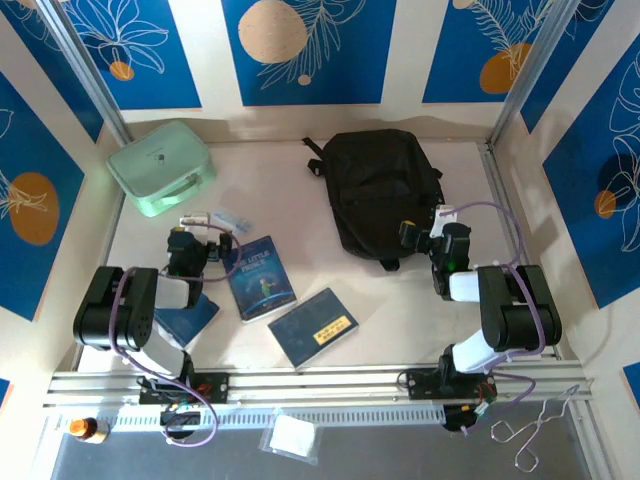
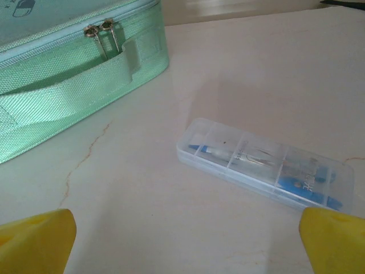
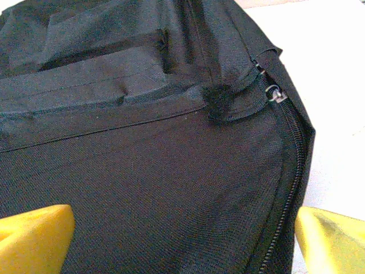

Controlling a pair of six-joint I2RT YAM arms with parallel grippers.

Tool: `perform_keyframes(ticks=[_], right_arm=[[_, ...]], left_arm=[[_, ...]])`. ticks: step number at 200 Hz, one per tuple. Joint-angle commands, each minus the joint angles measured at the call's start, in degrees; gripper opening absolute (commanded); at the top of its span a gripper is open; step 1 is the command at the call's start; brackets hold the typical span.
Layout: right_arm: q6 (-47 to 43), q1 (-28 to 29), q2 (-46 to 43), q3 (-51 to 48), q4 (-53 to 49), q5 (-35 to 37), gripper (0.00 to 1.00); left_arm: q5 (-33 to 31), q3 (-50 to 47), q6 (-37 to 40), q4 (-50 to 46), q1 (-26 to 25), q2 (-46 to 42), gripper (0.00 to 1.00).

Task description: Pack the student bag

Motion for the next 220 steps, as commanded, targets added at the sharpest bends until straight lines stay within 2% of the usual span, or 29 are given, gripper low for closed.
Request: perform_keyframes(ticks=[1,178,198,220], right_arm=[[-0.9,-0.1,0.1,1.6,0.4,-1.6,0.99],[-1.0,0.3,-0.1,1.1,1.2,-0.7,0.99],[-2.7,2.3,-4.9,1.5,-3.2,1.7,0.99],[-3.8,5.5,-11.3,4.7,-13.5,7.4,0.99]], left_arm=[[1.7,1.2,0.9,-0.1,-0.4,-0.2,1.00],[0.9,0.8,0.8,0.6,-0.4,-0.3,1.00],[-2.7,0.7,-0.6,-0.8,-0.4,-2.3,1.00],[-4.9,2.9,-0.9,-10.9,-0.4,-10.0,1.00]])
